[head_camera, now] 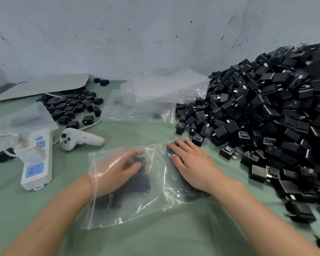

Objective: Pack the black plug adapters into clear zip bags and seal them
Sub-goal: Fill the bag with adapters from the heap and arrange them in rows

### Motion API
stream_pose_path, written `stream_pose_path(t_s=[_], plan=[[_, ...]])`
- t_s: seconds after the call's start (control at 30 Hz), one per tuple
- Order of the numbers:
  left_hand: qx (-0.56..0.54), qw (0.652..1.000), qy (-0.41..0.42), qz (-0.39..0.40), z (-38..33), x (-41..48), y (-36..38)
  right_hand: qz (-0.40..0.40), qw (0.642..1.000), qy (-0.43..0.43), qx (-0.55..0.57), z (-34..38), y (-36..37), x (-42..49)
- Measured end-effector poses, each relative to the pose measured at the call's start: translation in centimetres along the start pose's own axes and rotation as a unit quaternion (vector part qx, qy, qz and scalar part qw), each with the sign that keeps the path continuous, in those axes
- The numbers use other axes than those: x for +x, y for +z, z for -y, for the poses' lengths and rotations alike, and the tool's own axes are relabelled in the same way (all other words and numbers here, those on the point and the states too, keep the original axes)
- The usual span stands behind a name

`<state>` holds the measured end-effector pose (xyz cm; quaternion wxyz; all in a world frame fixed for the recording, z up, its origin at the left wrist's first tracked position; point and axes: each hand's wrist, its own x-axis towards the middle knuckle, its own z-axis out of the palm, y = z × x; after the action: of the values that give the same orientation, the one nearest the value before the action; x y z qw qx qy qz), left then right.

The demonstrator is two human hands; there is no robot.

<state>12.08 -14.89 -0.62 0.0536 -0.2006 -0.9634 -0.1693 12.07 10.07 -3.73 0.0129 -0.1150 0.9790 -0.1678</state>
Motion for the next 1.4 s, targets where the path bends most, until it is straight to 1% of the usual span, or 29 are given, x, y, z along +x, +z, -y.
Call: stream_pose_path(t_s=[0.23, 0.37, 0.43, 0.53, 0.57, 0.63, 0.7, 0.83, 0.9, 0.97, 1.07, 1.17, 1.23, 1.33, 1.4], plan=[[-0.028, 1.000, -0.007, -0.003, -1.1, 0.1, 0.0, -0.004, 1.000, -0.001, -0.001, 0.0, 0.1, 0.0], [-0.080, 0.995, 0.030, -0.044, -1.4, -0.5, 0.0, -0.001, 1.000, 0.000, -0.001, 0.1, 0.0, 0.0], [-0.096, 0.995, 0.028, -0.017, -1.8, -0.5, -0.2, -0.001, 1.000, 0.001, -0.001, 0.0, 0.0, 0.0], [-0.111, 0.994, -0.010, 0.010, -1.8, -0.1, 0.1, -0.003, 1.000, 0.001, -0.003, 0.1, 0.1, 0.0], [-0.108, 0.994, -0.012, 0.013, -1.9, -0.1, 0.2, -0.003, 1.000, 0.001, -0.003, 0.1, 0.1, 0.0], [-0.060, 0.998, 0.027, 0.004, -2.2, -0.1, 0.1, -0.002, 1.000, 0.003, 0.000, 0.1, 0.1, 0.0], [-0.045, 0.997, 0.055, -0.015, -2.4, -0.3, -0.3, -0.004, 1.000, 0.003, 0.002, 0.1, 0.1, 0.0], [-0.052, 0.997, 0.045, -0.027, -2.0, -0.7, -0.4, -0.006, 1.000, 0.002, 0.002, 0.1, 0.1, 0.0], [-0.080, 0.995, 0.052, -0.024, -1.7, -0.7, -0.1, -0.007, 1.000, 0.001, 0.001, 0.1, 0.1, 0.0], [-0.104, 0.993, 0.043, -0.027, -1.7, -0.6, 0.0, -0.008, 1.000, 0.000, 0.000, 0.1, 0.1, 0.0], [-0.055, 0.996, 0.027, -0.061, -1.2, -0.6, 0.0, -0.009, 1.000, -0.001, 0.002, 0.0, 0.1, 0.0], [-0.023, 0.999, 0.021, -0.044, -0.8, -0.4, 0.1, -0.008, 1.000, -0.001, 0.002, 0.0, 0.2, 0.0], [-0.063, 0.997, 0.018, -0.033, -0.7, -0.3, 0.2, -0.009, 1.000, -0.002, 0.001, 0.0, 0.2, 0.0], [-0.143, 0.990, 0.018, 0.008, -0.4, -0.6, 0.3, -0.006, 1.000, -0.002, 0.002, 0.0, 0.1, 0.0], [-0.146, 0.988, 0.039, 0.017, 0.1, -0.9, 0.2, -0.005, 1.000, -0.001, 0.004, 0.0, 0.2, 0.0]])
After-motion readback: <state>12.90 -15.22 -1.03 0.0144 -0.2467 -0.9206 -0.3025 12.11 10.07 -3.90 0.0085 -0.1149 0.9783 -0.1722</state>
